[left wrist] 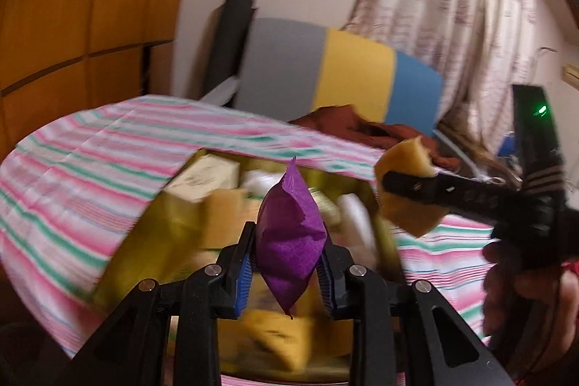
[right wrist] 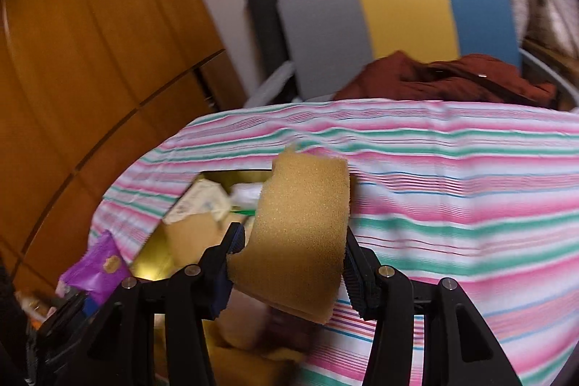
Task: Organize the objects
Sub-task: 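Carry the sponge and purple pouch over the gold tray, then open both tools to drop the sponge and pouch into the tray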
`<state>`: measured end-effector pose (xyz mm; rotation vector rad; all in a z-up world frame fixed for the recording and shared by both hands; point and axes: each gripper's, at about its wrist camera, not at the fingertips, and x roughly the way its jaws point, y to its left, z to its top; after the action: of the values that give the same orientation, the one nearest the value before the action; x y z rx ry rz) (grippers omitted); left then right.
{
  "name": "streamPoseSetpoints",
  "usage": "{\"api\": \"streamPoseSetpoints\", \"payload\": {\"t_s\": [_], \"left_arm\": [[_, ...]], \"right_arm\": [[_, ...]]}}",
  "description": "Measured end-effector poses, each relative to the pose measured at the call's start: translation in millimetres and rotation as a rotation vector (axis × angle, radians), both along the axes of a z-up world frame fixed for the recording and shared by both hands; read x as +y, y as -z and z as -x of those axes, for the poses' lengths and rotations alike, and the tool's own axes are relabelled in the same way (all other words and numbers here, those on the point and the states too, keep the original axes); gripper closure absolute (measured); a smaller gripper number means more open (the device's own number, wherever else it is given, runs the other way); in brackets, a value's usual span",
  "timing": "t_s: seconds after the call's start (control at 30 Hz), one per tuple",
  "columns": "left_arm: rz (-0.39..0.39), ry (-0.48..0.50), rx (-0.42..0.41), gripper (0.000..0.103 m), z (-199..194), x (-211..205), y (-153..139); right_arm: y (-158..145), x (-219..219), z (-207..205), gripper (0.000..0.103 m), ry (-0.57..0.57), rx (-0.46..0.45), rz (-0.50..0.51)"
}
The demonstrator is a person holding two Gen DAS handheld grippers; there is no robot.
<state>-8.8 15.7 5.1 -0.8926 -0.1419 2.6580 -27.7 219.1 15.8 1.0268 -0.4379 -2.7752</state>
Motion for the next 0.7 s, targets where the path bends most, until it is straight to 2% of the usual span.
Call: {"api": "streamPoseSetpoints", "payload": {"t_s": [0.13,0.3,0.37,0.4,0.43,0.47,0.53,0.7], "left_arm": [[0.072,-0.020,-0.075,0.073,16,-11,22],[0.103,-0.013,-0.154,0.073,25,-17,46],[0.111,-0.005,-0.181,0.071,26,-16,53],[0.113,-0.010,-0.184,0.067,26,-15,54],[0.115,-0.016,-0.186,0.056,26,-15,55],[0.116,-0.024,-0.185,0.050,27,-16,55],[0.118,-0.040,-0.180,0.048,27,-15,54],[0.087,-0.107,-0.138,0.046,21,-22,42]], "right_arm": [[6,-32,26,0.051,-0.064,-0.048,0.005],[26,-51,53,0.048,-0.109,-0.126,0.037],[34,-55,60,0.041,-0.137,-0.157,0.061],[39,-56,63,0.035,-0.142,-0.174,0.068],[40,-55,63,0.030,-0.138,-0.177,0.074],[41,-52,61,0.027,-0.127,-0.173,0.084],[38,-45,55,0.020,-0.099,-0.155,0.094],[28,-24,31,0.019,-0.036,-0.099,0.123]]}}
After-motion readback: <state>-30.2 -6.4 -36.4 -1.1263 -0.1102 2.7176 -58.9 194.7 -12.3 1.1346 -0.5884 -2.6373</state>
